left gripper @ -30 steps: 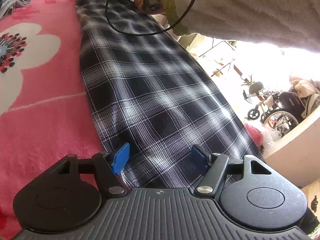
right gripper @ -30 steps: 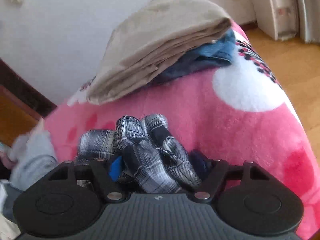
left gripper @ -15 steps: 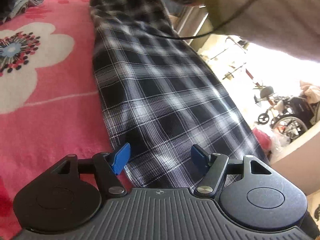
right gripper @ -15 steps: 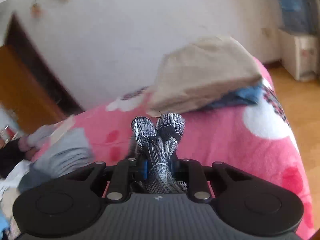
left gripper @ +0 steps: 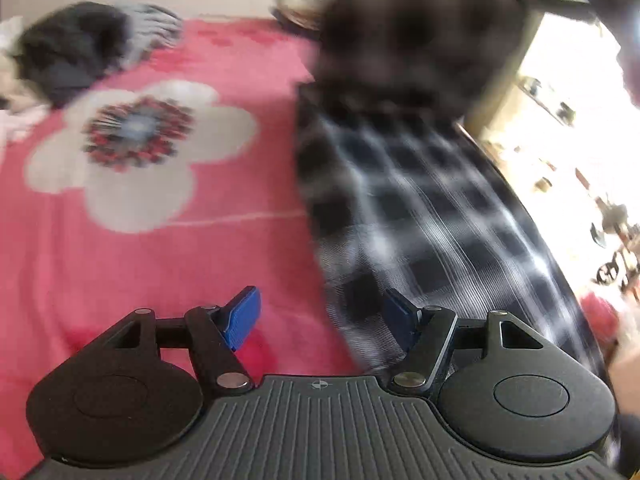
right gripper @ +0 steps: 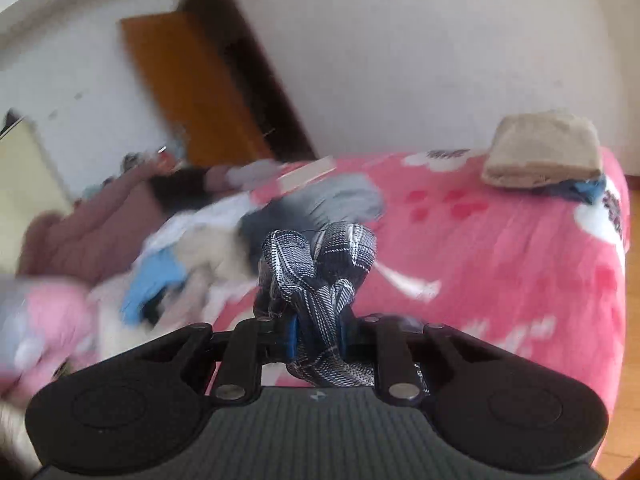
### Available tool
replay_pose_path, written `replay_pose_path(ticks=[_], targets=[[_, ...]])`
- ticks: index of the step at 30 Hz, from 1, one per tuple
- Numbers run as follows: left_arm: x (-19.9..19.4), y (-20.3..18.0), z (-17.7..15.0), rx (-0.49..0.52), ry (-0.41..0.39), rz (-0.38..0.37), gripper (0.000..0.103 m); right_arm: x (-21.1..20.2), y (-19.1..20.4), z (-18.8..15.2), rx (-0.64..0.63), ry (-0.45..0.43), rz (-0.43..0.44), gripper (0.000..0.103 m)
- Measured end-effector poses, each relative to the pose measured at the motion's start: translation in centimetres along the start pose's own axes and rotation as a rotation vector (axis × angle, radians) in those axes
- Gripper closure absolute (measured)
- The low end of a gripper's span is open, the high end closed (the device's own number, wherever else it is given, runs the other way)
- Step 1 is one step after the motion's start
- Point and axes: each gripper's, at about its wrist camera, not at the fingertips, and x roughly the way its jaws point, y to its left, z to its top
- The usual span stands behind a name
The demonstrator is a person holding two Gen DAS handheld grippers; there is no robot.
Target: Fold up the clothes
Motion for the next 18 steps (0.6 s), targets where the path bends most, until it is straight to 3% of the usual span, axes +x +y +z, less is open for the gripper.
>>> replay_pose_path(ticks=[5, 10, 12, 14, 18], targets=[[-2.8, 1.1, -0.6, -0.09, -0.014, 0.012, 0.036, -4.2, 5.9, -9.4, -0.152, 0.055, -0.049, 0.083], [-3.8, -0.5, -1.9, -0.092, 0.009, -0.074, 0.036, -4.1, 10.5, -22.0, -0.431, 0.304, -0.182, 0.079], [-4.3, -1.3, -2.2, -0.082, 0.004, -0.12, 0.036, -4.3, 11.6, -25.4, -0.538, 0.346, -0.243, 0.067], [-4.7, -2.1, -2.3, -0.071, -0.006, -0.153, 0.036, -5.1, 12.3, -26.7, -0.571, 0.352, -0.274, 0.059], [-4.9, -3.6, -2.4, -0.055, -0.019, -0.198, 0.036, -7.0, 14.0, -27.0, -0.598, 0.342, -0.315, 0.057]])
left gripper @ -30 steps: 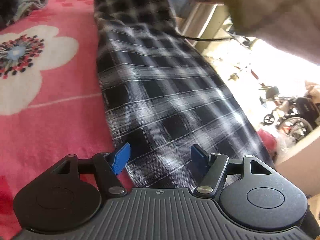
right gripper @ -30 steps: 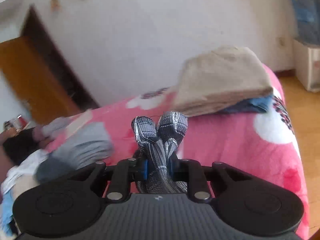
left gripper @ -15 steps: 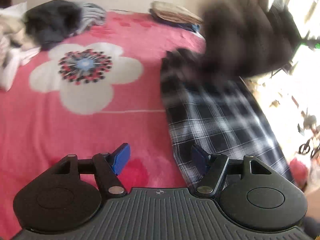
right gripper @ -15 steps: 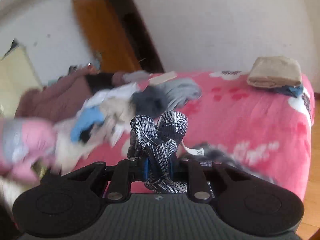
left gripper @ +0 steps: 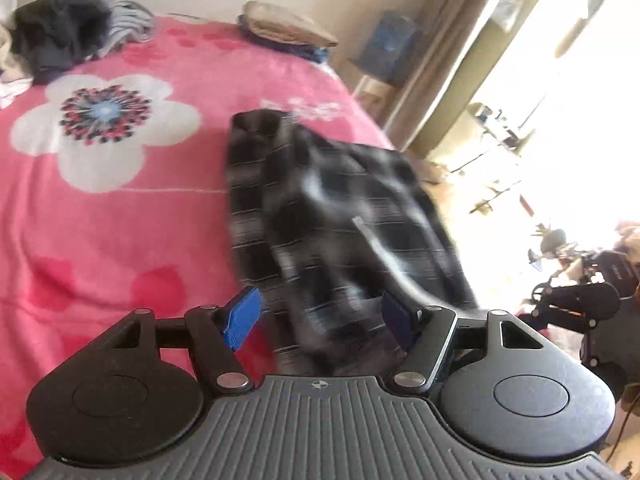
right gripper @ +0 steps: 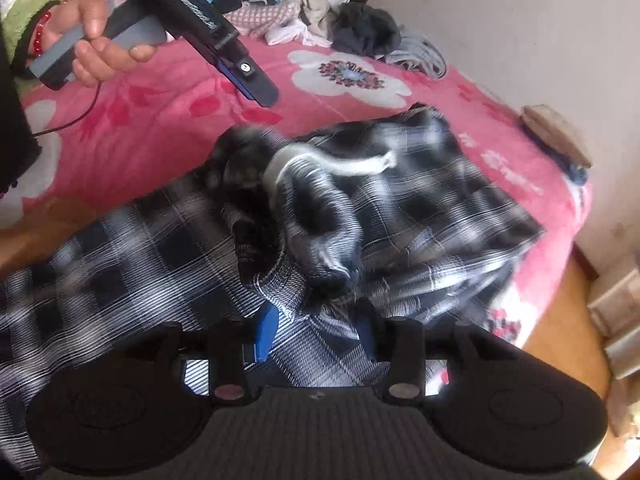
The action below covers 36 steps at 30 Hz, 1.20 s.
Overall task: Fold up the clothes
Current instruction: 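Open the right gripper and move both grippers toward the dropped shorts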
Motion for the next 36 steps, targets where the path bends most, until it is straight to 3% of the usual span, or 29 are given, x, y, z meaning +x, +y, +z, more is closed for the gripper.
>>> replay_pose_path(ticks=[2, 6, 9, 10, 13, 16, 17, 19, 21, 24, 26, 30, 34, 36], targets=[[0.4, -0.6, -0.1, 0.008, 0.013, -0.009, 0.036, -1.4, 0.1, 0.0, 0.04, -0.008, 0.015, 0.057], [1.5, -1.3, -1.1, 0.025, 0.067, -0.009, 0.036, -3.3, -0.6, -1.2, 0.303, -0.013, 0.128, 0.053], [1.6, -1.4, -1.9, 0.018, 0.083, -0.025, 0.036, -2.1, -2.0, -2.8, 0.572, 0.102, 0.305, 0.052], [1.6, -1.5, -2.1, 0.017, 0.087, -0.032, 0.036, -2.0, -2.0, -3.3, 0.619, 0.129, 0.328, 0.052], [1.5, -1.6, -2.6, 0.011, 0.101, -0.042, 0.036, -1.8, -3.0, -4.7, 0.777, 0.122, 0.314, 0.052], [1.4, -1.8, -2.9, 0.005, 0.109, -0.043, 0.036, -2.5, -4.8, -6.0, 0.967, 0.059, 0.223, 0.052], [1.3, -1.8, -2.9, 0.004, 0.105, -0.044, 0.036, -2.9, -5.1, -6.1, 0.994, 0.043, 0.171, 0.052], [1.1, -2.0, -2.8, 0.003, 0.094, -0.048, 0.036, -3.6, -4.8, -4.8, 0.9, 0.045, 0.031, 0.052], [1.0, -2.3, -2.6, 0.005, 0.084, -0.048, 0.036, -4.1, -4.7, -4.2, 0.827, 0.041, -0.02, 0.052], [0.9, -2.7, -2.5, 0.004, 0.073, -0.049, 0.036, -3.8, -6.1, -5.1, 0.861, 0.005, 0.107, 0.052], [0.8, -3.0, -2.5, 0.006, 0.063, -0.05, 0.036, -2.5, -7.9, -6.9, 0.98, 0.03, 0.238, 0.052], [0.5, -3.8, -2.4, 0.022, 0.043, -0.053, 0.036, -1.3, -10.5, -9.7, 1.204, 0.089, 0.333, 0.051], [-0.1, -5.0, -2.4, 0.051, 0.023, -0.06, 0.036, -1.6, -11.2, -10.4, 1.244, 0.138, 0.284, 0.052], [-0.5, -5.6, -2.3, 0.067, 0.011, -0.064, 0.036, -2.2, -11.3, -9.7, 1.161, 0.229, 0.098, 0.051]])
